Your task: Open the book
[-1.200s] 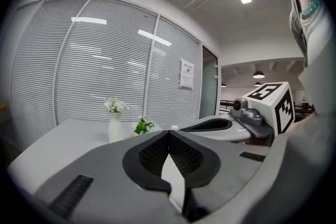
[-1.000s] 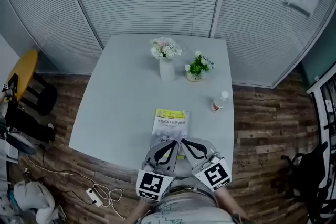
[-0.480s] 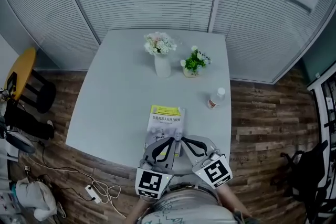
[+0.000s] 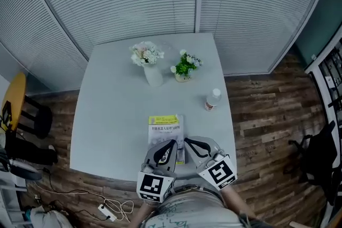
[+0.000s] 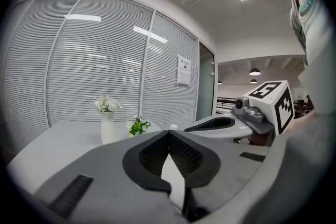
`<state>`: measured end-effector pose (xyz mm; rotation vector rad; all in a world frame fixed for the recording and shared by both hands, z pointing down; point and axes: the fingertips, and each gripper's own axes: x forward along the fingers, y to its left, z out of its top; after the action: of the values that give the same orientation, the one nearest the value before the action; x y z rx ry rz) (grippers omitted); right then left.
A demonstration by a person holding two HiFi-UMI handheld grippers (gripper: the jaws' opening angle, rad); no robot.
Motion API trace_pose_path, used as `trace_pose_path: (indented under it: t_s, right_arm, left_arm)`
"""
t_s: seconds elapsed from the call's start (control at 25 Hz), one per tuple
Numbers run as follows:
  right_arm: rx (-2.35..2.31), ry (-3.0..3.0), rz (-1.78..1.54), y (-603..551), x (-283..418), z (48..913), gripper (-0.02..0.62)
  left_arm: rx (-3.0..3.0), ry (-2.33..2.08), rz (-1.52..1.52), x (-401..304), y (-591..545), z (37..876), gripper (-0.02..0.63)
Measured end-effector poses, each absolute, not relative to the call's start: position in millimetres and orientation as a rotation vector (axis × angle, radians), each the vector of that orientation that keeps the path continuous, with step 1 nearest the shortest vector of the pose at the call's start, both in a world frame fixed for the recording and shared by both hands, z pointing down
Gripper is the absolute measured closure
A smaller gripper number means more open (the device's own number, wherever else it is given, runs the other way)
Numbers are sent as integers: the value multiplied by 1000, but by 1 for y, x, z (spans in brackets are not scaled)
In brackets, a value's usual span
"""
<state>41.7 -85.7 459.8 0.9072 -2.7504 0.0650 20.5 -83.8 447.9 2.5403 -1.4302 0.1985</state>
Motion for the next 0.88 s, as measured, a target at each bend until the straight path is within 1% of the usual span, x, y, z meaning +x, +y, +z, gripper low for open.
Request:
trace_pose_path:
  t_s: [0.28, 0.48, 0.88]
  right_arm:
    - [1078, -2688, 143, -98, 31, 465, 594]
    - [1130, -2674, 137, -106, 19, 471, 594]
    - [1165, -2642, 144, -109, 15, 473, 594]
  left_arm:
    - [2597, -1305, 231, -3, -91, 450, 607]
    - [2631, -1261, 254, -19, -96, 450, 607]
    - [2647, -1216, 266, -25, -102, 457, 607]
